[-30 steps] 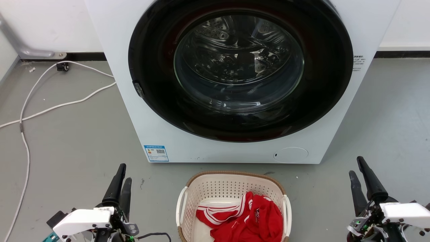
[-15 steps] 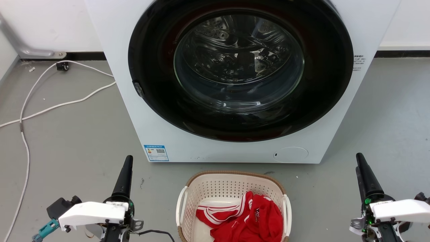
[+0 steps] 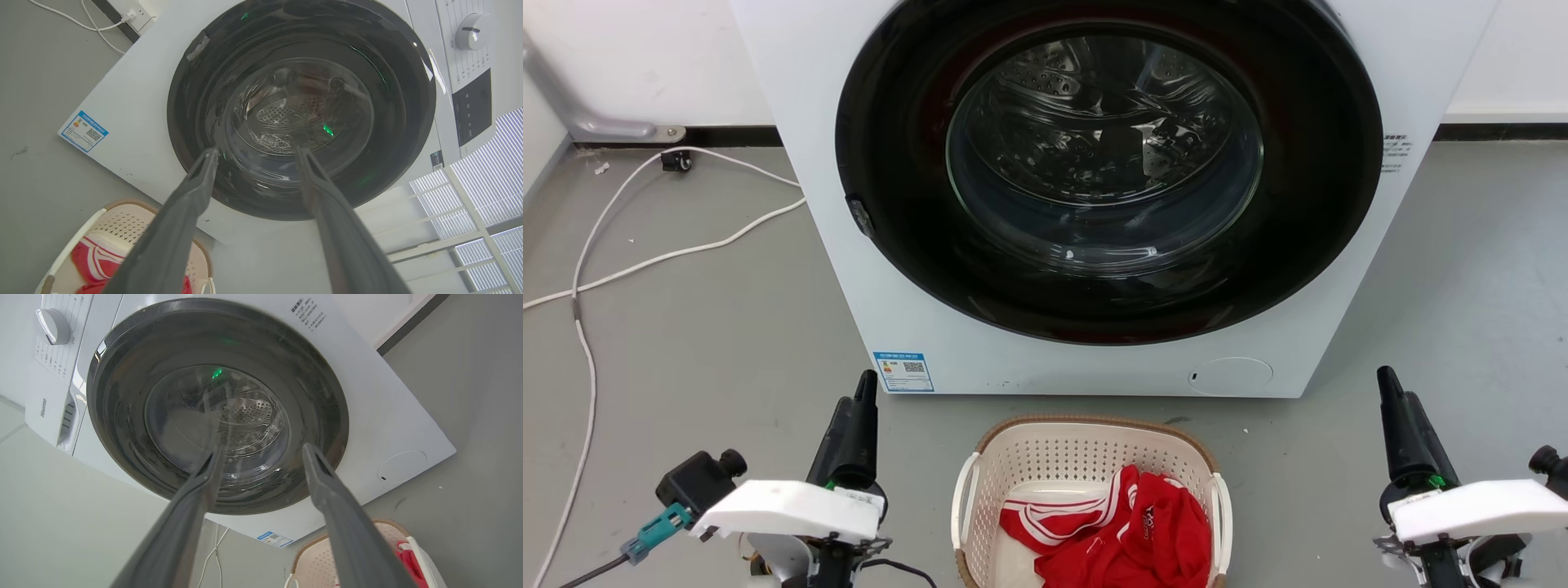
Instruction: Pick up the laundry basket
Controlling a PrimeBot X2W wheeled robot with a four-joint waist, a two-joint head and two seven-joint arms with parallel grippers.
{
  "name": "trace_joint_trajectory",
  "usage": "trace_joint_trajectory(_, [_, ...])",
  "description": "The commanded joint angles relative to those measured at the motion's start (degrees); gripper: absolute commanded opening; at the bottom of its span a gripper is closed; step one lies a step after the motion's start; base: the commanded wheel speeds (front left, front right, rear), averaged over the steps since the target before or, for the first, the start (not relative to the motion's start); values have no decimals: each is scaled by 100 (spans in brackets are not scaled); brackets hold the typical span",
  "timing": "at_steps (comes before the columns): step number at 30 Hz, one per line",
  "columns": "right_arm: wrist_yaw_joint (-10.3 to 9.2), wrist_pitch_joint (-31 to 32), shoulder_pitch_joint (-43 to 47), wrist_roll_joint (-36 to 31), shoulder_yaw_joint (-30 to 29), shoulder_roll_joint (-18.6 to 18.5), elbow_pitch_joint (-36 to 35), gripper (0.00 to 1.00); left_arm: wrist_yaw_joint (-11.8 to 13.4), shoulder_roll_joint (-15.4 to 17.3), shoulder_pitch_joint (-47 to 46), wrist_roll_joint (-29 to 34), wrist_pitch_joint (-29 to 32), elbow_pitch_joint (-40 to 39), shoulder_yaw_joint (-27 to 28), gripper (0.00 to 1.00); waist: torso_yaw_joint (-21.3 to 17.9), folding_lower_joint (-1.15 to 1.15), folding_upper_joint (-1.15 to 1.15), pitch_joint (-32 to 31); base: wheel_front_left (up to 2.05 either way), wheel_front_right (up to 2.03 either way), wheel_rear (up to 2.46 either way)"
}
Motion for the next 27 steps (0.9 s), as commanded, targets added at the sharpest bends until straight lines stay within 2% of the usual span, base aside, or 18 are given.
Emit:
trace_joint_trajectory(1, [6, -52, -2, -289, 7, -10, -140, 100, 13, 21, -167, 250, -58, -110, -52, 100, 2, 0, 0, 0, 0, 0, 0])
trace_joint_trajectory(14, [8, -59, 136, -1587, 40, -5, -444, 100, 162, 45, -249, 1668, -304, -54, -288, 100, 36, 0, 0, 11, 0, 0, 0])
trace_joint_trajectory(27, [10, 111, 238, -2549, 24, -1, -678, 100, 319, 179, -325, 2662, -504, 54, -525, 100, 49, 0, 0, 23, 0, 0, 0])
